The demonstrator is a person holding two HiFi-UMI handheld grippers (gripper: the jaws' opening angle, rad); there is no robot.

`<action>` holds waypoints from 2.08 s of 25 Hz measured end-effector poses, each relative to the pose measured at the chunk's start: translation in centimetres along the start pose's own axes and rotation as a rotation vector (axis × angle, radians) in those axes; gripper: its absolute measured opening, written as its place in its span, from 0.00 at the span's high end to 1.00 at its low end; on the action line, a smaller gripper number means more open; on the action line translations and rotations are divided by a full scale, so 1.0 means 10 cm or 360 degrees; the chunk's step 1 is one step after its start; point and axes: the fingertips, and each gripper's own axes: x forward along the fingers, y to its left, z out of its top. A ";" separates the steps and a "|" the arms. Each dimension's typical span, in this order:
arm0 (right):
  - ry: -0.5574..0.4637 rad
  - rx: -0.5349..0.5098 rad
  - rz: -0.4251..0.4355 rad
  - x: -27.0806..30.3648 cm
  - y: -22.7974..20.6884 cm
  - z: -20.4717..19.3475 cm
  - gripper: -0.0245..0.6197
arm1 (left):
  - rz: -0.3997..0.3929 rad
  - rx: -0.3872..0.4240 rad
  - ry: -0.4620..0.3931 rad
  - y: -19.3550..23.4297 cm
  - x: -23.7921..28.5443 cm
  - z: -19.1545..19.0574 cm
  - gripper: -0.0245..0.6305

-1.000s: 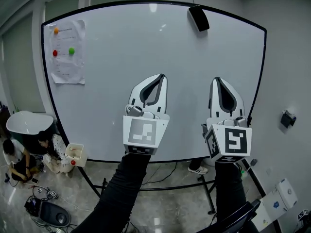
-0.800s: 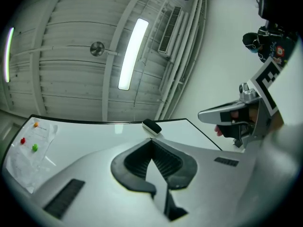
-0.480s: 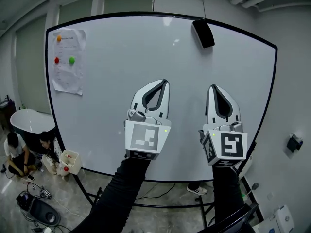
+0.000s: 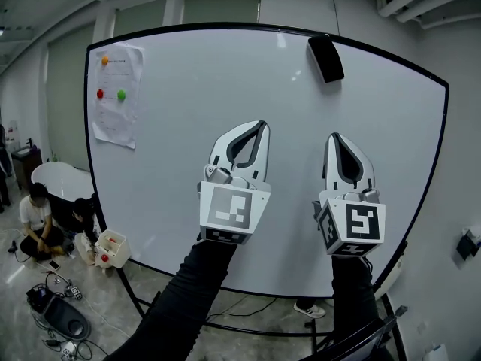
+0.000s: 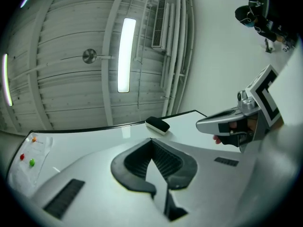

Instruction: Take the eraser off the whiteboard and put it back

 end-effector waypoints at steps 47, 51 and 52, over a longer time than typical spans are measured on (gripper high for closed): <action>0.0065 -0.0205 -0.0076 1.55 -0.77 -0.12 0.47 | -0.0070 -0.0062 -0.0218 0.23 0.97 -0.26 0.95; 0.0073 -0.0258 -0.0058 1.65 -0.70 -0.09 0.47 | -0.0073 -0.0062 -0.0217 0.25 0.98 -0.27 0.95; 0.0073 -0.0266 -0.0059 1.67 -0.68 -0.09 0.47 | -0.0068 -0.0062 -0.0217 0.27 0.97 -0.27 0.95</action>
